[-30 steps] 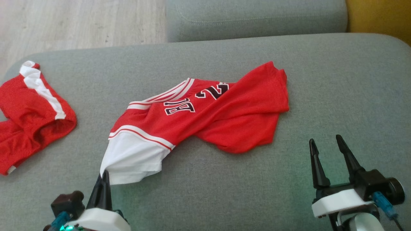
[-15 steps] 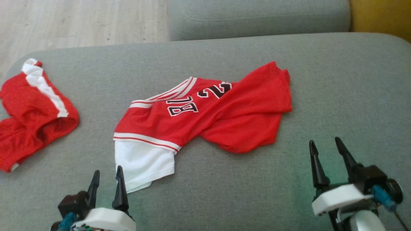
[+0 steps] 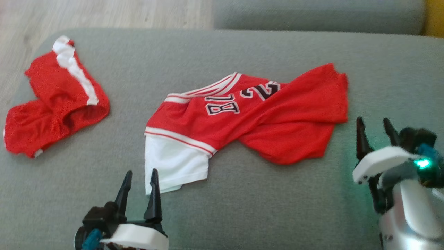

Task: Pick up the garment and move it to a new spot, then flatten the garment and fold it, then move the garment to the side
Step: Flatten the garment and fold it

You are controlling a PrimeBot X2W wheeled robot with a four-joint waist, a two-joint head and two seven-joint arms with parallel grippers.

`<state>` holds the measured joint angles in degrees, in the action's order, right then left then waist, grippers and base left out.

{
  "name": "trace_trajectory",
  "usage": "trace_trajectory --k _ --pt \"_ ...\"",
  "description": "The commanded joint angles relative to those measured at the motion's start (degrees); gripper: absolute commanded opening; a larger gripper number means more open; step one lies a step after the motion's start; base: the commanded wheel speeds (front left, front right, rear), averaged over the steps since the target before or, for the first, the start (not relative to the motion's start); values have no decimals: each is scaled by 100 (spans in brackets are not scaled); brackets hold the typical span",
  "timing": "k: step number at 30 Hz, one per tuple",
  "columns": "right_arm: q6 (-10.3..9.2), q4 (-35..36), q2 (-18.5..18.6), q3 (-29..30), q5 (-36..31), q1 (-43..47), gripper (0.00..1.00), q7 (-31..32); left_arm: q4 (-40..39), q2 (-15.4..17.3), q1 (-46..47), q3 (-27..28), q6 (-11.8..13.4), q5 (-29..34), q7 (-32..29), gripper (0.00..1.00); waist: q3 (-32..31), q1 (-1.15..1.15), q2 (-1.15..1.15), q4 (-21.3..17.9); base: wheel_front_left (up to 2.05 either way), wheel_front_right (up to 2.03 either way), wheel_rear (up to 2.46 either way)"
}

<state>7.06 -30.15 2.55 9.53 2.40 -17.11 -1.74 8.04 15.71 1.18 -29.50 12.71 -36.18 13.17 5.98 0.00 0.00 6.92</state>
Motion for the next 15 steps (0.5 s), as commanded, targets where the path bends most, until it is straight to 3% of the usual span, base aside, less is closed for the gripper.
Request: trace_trajectory --k 1,7,15 --pt "43 5 32 -35 -14 -374 100 26 -200 36 304 159 41 63 12 100 215 0 0 186 0 0 0" --pt "43 -873 32 215 36 -975 100 -25 -227 -15 406 92 78 133 8 100 520 0 0 394 0 0 0" --pt "43 -1709 32 46 263 -1319 100 -308 -176 -56 419 78 94 129 32 100 633 0 0 430 0 0 0"
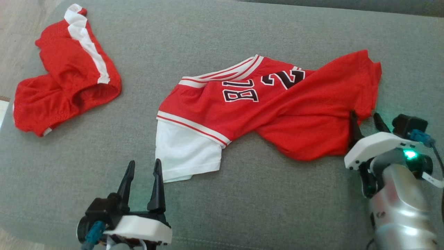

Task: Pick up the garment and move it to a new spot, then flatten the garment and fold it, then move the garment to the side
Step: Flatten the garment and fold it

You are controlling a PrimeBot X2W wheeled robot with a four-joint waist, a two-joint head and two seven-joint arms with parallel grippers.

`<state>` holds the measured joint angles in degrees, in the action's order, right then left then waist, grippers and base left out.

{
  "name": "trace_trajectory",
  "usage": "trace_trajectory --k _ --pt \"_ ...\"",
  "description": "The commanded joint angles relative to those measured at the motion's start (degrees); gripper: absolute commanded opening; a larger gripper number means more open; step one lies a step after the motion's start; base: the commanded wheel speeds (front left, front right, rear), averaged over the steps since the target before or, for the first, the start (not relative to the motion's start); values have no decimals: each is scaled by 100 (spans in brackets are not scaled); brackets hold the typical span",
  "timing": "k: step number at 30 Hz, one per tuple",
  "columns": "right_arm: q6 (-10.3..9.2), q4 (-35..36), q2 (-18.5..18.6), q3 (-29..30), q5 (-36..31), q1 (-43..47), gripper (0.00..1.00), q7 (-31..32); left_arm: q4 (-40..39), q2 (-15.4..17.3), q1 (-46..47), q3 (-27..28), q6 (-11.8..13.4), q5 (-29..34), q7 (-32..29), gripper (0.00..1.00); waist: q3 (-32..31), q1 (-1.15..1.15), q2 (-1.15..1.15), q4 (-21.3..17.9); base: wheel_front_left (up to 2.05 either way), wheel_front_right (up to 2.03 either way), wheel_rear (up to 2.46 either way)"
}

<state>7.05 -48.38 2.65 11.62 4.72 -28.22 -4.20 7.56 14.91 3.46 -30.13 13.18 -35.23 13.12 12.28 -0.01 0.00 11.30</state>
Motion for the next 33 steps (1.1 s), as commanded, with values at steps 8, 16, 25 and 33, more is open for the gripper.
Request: trace_trajectory --k 8,16,25,33 --pt "44 -326 22 -939 576 -507 100 -431 -126 43 239 157 63 28 47 100 44 1 0 -131 0 0 0" --pt "44 -465 22 -1226 655 -707 96 -694 -112 43 254 131 77 14 50 100 54 1 0 -191 0 0 0" --pt "44 -371 22 -1320 644 -738 62 -745 -149 63 235 121 98 -20 36 100 51 1 0 -230 0 0 0" --pt "44 -91 22 -1430 686 -752 0 -787 -136 71 241 106 109 -39 34 100 4 1 0 -264 0 0 0"
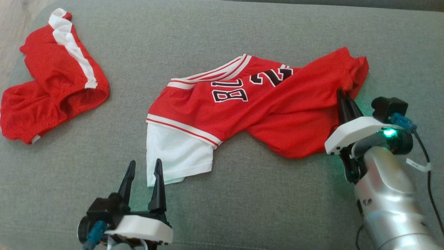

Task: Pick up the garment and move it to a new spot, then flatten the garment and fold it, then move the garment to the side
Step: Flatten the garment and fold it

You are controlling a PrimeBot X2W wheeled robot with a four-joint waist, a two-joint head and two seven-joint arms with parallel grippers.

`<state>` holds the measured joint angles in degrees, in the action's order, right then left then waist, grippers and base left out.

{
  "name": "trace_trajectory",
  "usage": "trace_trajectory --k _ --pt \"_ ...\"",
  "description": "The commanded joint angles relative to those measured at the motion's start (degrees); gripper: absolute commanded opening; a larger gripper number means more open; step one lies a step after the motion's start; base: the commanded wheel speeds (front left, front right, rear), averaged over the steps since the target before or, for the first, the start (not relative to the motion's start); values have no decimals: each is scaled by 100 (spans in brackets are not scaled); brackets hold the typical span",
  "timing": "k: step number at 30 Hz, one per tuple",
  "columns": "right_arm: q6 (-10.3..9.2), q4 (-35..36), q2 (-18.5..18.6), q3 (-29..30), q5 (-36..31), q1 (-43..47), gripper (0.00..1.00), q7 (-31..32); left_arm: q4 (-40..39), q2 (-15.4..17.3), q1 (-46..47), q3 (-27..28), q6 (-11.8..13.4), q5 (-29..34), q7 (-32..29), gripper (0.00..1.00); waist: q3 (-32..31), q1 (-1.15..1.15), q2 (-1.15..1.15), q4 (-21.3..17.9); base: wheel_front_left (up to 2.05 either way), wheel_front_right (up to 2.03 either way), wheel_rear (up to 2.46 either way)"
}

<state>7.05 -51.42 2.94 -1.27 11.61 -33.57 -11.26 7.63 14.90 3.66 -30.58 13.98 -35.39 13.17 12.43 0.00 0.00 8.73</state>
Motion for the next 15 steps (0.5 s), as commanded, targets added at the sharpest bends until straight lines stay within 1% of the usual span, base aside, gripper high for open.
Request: trace_trajectory --k 1,4,8,12,15 --pt "44 272 -6 -155 1 -213 0 -88 -138 72 218 152 31 -26 31 100 -27 0 0 -20 0 0 0" --pt "44 411 -6 -197 27 -193 0 -88 -126 76 203 155 37 -35 34 100 -71 0 0 -54 0 0 0" --pt "44 768 -6 -278 114 -59 0 -39 -127 82 163 154 55 -51 37 100 -186 0 0 -150 0 0 0" --pt "44 1248 -6 -211 136 216 0 54 -141 97 107 160 74 -76 32 100 -340 0 0 -282 0 0 0" --pt "44 1716 -6 -55 117 547 0 191 -151 103 49 164 87 -101 33 100 -473 0 0 -392 0 0 0"
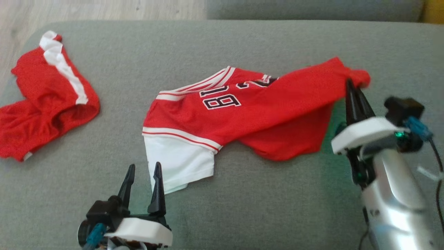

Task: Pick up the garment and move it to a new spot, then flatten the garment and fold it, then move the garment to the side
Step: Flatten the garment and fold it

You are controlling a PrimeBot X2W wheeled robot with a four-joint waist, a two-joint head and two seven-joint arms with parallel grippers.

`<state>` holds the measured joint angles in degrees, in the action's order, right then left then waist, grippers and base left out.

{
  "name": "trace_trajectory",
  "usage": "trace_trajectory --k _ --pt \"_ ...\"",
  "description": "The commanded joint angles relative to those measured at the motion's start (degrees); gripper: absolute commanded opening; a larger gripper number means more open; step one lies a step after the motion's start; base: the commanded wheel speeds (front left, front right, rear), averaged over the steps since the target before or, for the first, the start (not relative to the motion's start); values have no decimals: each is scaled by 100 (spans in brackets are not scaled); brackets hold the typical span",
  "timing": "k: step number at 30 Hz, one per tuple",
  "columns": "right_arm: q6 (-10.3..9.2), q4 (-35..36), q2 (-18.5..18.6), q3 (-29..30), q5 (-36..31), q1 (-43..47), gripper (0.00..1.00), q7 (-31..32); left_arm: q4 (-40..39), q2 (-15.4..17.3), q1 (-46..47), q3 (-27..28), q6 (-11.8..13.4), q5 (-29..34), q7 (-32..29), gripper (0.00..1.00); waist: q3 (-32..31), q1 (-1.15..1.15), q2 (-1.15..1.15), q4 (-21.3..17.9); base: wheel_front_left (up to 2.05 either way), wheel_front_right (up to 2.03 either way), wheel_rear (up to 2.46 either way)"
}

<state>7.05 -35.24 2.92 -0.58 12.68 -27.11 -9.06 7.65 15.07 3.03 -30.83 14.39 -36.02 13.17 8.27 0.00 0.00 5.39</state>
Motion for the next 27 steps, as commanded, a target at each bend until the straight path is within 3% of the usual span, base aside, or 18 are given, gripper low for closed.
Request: trace_trajectory --k 1,11,17,18,19,20,27 --pt "44 273 -4 -62 -8 43 0 39 -155 85 91 191 51 -47 35 100 -103 0 0 -95 0 0 0" --pt "44 2097 -4 833 -300 1896 0 1087 -167 112 -93 243 71 -134 63 100 -340 0 0 -308 0 0 0" --pt "44 2311 -4 1093 -357 2523 0 1284 -136 96 -98 218 26 -140 81 100 -256 0 0 -278 0 0 0" --pt "44 2267 -4 1126 -364 2552 31 1223 -124 89 -93 206 18 -138 83 100 -239 0 0 -269 0 0 0" --pt "44 2192 -4 1173 -386 2570 75 1155 -111 81 -88 195 8 -137 85 100 -227 0 0 -259 0 0 0" --pt "44 2101 -4 1209 -454 2588 100 1102 -97 70 -83 182 0 -134 87 100 -223 0 0 -249 0 0 0" --pt "44 1785 -4 1327 -697 2616 100 610 16 25 -118 131 -55 -153 103 100 -393 0 0 -221 0 0 0"
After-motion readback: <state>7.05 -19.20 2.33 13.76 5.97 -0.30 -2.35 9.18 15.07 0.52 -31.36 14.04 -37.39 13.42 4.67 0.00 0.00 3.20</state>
